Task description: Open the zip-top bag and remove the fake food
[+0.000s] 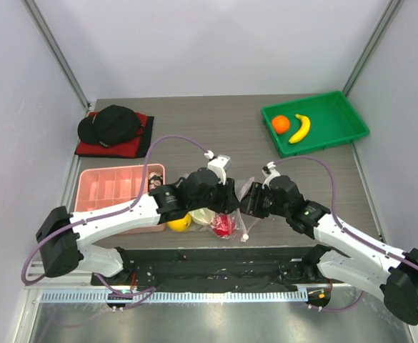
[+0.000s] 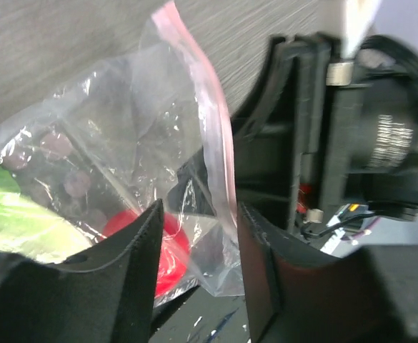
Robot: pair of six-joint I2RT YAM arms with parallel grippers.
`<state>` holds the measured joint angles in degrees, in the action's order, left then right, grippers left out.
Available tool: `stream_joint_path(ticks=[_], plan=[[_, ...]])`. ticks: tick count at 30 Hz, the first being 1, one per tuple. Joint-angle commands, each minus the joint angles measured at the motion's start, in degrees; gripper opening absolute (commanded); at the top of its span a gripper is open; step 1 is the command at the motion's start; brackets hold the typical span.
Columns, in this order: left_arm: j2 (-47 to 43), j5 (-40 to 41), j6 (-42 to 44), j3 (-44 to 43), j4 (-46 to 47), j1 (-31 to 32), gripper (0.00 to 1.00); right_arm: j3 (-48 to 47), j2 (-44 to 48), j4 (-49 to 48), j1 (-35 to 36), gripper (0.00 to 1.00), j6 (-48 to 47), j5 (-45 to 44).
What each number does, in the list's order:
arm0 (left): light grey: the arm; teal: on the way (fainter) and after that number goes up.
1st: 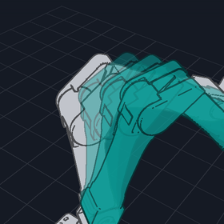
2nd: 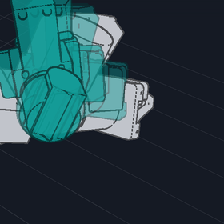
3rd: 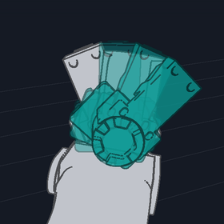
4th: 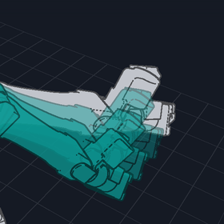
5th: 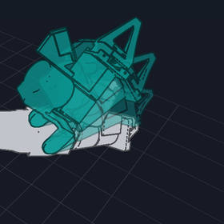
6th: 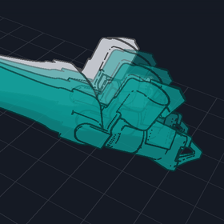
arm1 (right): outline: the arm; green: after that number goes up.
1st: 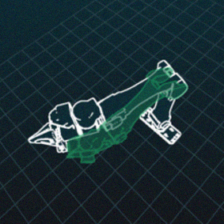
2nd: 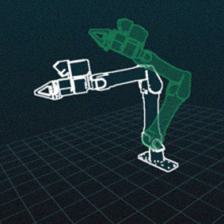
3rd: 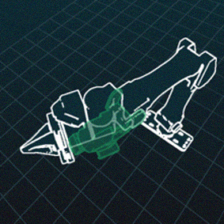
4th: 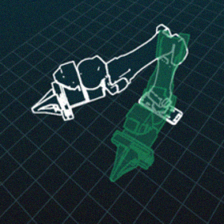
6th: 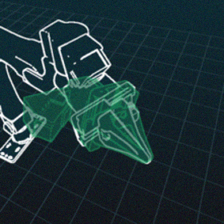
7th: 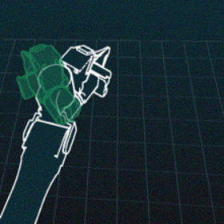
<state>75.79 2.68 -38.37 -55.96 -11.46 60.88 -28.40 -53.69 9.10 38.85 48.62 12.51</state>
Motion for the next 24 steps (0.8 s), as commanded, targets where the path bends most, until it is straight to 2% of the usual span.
stream_joint_path(ticks=[1, 4, 8, 11, 14, 17, 21, 24], plan=[[2.6, 3.1, 0.7, -2.7, 0.7, 0.9, 0.43, 2.1, 1.3, -3.7, 0.1, 0.28, 3.2, -1.3], [4.0, 3.2, 0.6, -3.6, 0.7, 1.3, 0.44, 2.1, -0.5, -4.9, 0.1, 0.22, 3.6, 0.2], [4.7, 3.5, 1.2, -4.4, 1.4, 2.2, 0.56, 3.8, -2.0, -5.2, 0.1, 0.21, 3.6, -0.6], [6.3, 3.8, 1.6, -5.3, 1.6, 2.3, 0.62, 4.9, -0.9, -3.7, 0.2, 0.14, 4.3, -3.3], [9.7, 3.6, 2.3, -7.1, 1.6, 2.5, 0.61, 6.6, 1.8, -3.1, 0.1, 0.12, 5.5, -5.7], [13.2, 3.7, 3.1, -9.9, 1.2, 2.7, 0.53, 7.1, 2.4, -4.7, 0.0, 0.10, 6.4, -4.5], [14.6, 3.5, 3.1, -10.8, 1.9, 3.3, 0.59, 7.1, 2.3, -6.6, 0.1, 0.02, 5.9, -2.3], [14.7, 4.2, 3.2, -11.2, 2.1, 3.4, 0.62, 7.2, 2.2, -7.5, 0.0, 0.01, 5.5, -1.0]])
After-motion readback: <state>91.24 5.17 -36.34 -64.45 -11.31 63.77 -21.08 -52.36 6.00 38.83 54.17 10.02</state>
